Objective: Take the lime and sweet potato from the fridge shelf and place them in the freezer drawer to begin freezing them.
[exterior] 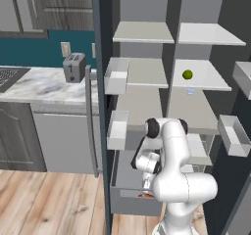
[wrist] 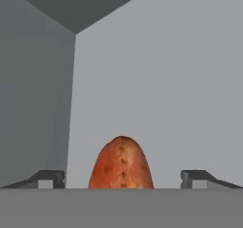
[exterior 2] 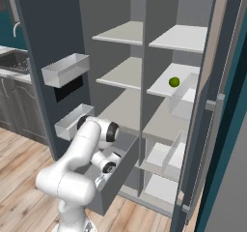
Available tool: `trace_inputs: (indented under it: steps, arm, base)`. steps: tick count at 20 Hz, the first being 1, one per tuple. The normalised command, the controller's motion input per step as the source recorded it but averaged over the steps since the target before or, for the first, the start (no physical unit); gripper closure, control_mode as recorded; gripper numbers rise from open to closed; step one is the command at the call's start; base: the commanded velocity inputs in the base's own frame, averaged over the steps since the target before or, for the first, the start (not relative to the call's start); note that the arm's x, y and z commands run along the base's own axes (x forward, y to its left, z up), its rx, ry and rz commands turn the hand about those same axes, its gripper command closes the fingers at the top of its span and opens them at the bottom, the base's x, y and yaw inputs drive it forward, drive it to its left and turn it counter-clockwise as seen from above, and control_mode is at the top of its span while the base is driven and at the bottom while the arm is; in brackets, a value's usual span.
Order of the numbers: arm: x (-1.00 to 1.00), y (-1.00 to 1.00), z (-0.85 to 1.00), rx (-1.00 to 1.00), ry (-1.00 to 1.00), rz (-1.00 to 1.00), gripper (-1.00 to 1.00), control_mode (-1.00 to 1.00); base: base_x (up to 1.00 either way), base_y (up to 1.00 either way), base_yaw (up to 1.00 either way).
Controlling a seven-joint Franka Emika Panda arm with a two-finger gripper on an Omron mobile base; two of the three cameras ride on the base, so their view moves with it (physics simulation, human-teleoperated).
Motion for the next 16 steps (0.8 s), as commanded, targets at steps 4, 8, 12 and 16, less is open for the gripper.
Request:
trace_inputs:
  steps: [4,8,12,16]
  arm:
    - [0.00,0.00,0.65,0.00,-0.13,-0.04,-1.00,-1.00]
    - [0.00,-0.02,0.80,0.00,-0.14,-0.04,-1.00,-1.00]
    - [-0.17,0.00,0.64,0.00,-0.19,-0.03,-1.00,-1.00]
    - [-0.34,0.00,0.65,0.00,-0.24,-0.07,-1.00,-1.00]
  base:
    - [0.00,0.00,0.00]
    - [0.00,0.00,0.00]
    - [0.00,0.00,0.00]
    - [0.00,0.00,0.00]
